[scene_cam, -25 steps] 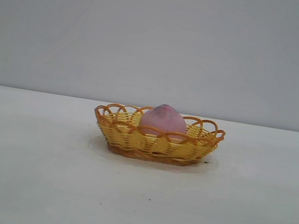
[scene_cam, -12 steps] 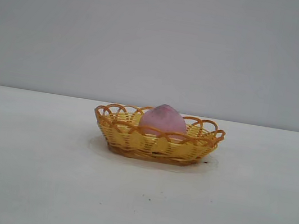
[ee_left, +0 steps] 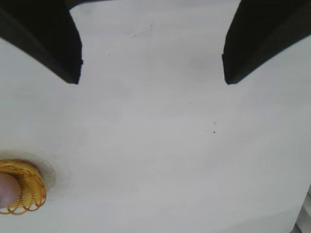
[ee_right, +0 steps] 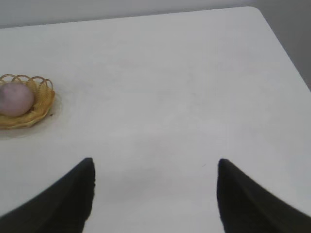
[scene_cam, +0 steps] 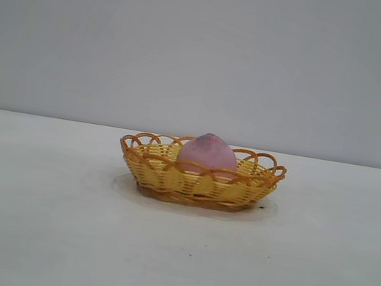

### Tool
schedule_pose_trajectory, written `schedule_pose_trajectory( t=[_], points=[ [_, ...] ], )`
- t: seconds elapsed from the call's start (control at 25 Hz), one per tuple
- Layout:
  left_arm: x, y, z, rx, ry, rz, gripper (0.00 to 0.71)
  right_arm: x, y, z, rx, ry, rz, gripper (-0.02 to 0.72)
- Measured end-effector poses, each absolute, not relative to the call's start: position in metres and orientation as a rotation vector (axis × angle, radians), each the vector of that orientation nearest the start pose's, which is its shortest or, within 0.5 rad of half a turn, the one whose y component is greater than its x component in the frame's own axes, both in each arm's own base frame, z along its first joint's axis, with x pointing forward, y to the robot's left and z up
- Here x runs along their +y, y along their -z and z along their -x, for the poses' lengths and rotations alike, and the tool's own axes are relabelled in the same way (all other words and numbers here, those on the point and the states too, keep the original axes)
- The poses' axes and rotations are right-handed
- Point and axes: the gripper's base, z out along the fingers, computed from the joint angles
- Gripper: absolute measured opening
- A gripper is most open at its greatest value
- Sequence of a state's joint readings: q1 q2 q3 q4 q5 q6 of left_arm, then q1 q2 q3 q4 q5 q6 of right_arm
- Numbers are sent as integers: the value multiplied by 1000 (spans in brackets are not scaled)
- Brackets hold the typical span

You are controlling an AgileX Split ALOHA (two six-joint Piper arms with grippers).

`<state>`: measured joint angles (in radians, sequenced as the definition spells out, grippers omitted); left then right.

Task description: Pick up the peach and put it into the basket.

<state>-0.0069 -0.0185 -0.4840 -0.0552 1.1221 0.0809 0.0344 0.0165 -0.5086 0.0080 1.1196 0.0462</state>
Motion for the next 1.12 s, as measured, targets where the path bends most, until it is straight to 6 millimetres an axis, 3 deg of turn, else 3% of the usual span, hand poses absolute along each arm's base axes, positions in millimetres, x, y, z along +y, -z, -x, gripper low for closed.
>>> schedule_pose_trajectory(
  t=[0.24,1.12],
  points=[
    [-4,-268,9,2100,22,-97,529,8,-270,12,2112,-74,158,456],
    [-4,-268,9,2100,22,-97,529,7,-268,11,2116,-111,143,456]
  ],
)
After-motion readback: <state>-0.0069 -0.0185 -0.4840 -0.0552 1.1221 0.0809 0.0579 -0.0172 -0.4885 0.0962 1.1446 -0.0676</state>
